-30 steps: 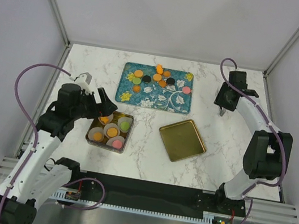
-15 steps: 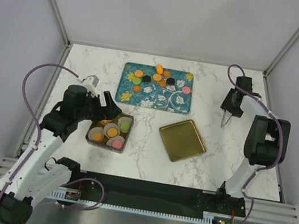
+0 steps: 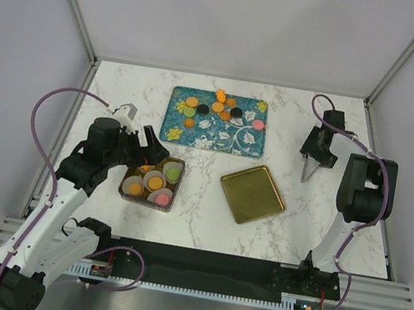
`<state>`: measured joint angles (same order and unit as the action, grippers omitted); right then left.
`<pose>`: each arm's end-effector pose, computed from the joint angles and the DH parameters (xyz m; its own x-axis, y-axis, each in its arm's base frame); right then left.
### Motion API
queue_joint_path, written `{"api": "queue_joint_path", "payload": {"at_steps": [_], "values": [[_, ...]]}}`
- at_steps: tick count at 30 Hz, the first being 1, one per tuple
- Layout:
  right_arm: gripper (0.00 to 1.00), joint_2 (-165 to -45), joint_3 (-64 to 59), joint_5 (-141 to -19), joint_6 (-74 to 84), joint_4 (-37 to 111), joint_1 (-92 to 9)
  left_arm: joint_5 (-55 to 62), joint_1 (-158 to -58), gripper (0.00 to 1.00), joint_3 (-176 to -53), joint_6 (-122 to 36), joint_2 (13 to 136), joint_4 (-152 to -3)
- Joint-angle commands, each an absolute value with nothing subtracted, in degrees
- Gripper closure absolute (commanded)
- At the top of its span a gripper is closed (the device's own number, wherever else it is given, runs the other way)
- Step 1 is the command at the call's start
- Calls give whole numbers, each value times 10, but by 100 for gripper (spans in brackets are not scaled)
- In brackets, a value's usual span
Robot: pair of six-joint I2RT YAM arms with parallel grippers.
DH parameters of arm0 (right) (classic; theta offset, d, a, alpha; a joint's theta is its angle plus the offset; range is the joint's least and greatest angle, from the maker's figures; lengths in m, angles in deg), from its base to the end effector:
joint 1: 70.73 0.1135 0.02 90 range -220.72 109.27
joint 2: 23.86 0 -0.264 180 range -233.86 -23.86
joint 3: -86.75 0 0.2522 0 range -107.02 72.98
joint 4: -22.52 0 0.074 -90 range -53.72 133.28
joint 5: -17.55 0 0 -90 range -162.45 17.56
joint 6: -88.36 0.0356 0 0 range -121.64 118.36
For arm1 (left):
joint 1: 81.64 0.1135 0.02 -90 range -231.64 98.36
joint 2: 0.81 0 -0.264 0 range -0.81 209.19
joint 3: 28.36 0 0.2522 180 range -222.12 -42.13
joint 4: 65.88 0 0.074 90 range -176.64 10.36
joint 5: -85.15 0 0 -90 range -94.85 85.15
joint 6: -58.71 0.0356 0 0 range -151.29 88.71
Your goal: Pack the cookies
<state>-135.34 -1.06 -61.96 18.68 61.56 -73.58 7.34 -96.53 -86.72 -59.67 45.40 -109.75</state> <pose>0.3968 -0.0262 0.1610 -0.7864 0.3810 -0.4861 0.4323 0.9017 0.0075 0.1685 -0.0526 0.3000 -0.6489 -0.3082 -0.6956 0.1322 0.8547 -0.5020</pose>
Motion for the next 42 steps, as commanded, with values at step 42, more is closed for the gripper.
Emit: {"api": "queue_joint_path", "payload": {"at_steps": [42], "values": [[47, -1089, 244, -661, 182, 577, -531, 32, -1095, 4, -869, -630, 513, -1066]]}}
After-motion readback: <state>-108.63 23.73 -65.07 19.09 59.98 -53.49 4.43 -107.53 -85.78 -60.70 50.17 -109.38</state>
